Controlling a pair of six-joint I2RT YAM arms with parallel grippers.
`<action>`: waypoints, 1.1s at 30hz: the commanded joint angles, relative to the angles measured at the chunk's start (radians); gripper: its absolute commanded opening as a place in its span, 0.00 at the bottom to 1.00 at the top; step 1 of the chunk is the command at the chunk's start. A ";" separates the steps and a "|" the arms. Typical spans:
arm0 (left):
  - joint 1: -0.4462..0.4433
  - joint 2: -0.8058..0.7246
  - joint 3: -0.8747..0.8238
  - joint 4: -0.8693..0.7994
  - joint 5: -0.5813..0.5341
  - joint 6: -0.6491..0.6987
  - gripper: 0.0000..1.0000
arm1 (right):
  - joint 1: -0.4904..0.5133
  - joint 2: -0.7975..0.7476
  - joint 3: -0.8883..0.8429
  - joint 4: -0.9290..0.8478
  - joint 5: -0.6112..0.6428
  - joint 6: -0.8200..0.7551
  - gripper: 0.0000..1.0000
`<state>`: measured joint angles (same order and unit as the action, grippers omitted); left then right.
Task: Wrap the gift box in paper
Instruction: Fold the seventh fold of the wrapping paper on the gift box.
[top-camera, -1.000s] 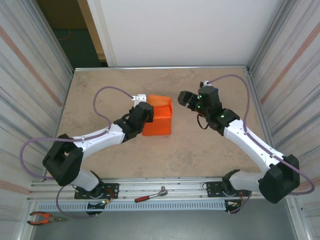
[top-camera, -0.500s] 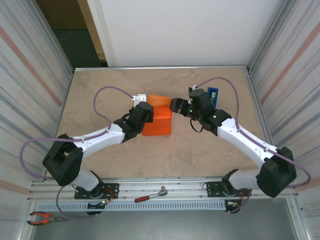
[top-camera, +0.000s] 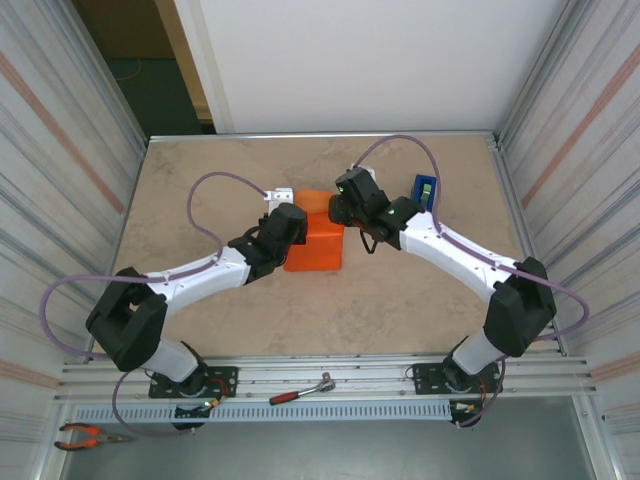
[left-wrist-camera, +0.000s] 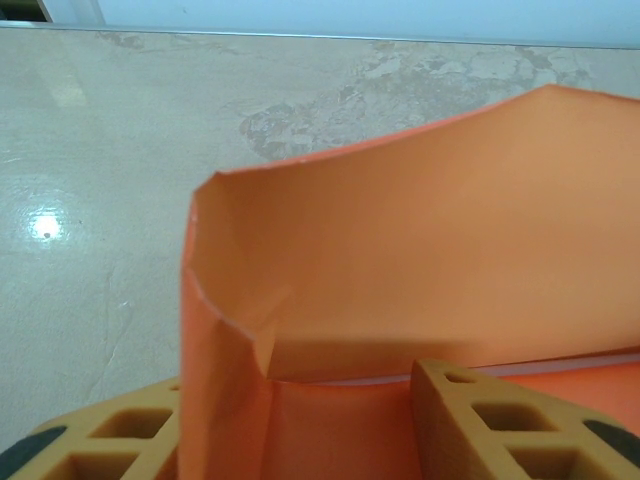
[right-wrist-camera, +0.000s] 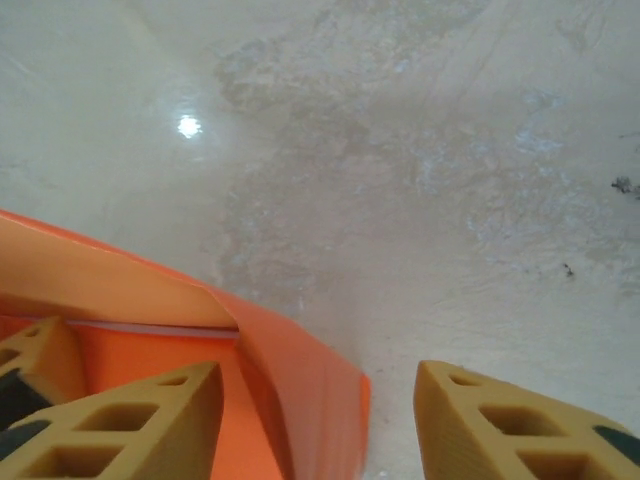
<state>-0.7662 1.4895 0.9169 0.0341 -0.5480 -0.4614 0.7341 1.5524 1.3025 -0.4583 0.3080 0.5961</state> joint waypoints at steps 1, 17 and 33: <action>-0.007 0.033 -0.001 -0.085 0.013 -0.001 0.49 | 0.005 0.023 0.048 -0.051 0.049 -0.041 0.36; -0.007 0.039 0.000 -0.084 0.015 -0.003 0.49 | -0.013 0.032 0.115 -0.045 0.020 -0.081 0.00; -0.007 0.028 -0.009 -0.089 0.011 -0.005 0.48 | -0.175 -0.226 -0.164 0.103 -0.184 0.094 0.76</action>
<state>-0.7662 1.4944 0.9218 0.0330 -0.5484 -0.4686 0.6037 1.3777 1.2079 -0.4206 0.2104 0.6220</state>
